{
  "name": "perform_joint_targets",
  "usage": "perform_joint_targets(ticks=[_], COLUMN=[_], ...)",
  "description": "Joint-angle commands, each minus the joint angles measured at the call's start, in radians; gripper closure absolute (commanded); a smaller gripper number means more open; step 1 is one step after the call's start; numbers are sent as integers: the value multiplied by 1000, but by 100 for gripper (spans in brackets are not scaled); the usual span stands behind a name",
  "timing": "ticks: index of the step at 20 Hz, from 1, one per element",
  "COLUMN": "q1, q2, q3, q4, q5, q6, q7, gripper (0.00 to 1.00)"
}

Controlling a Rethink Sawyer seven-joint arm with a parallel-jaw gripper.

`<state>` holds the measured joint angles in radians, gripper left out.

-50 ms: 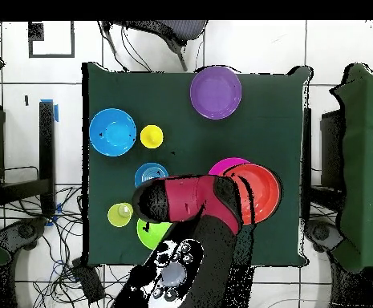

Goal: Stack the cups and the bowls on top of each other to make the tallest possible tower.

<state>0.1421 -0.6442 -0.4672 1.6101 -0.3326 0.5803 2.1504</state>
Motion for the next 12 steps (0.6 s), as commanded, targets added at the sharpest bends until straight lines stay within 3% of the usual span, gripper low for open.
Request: perform_joint_targets(ticks=[1,12], q1=[7,18], q2=[41,48], q3=[132,137], q4=[0,-12], q5=[0,11], q6=[6,8], q7=[29,58], gripper=[100,100])
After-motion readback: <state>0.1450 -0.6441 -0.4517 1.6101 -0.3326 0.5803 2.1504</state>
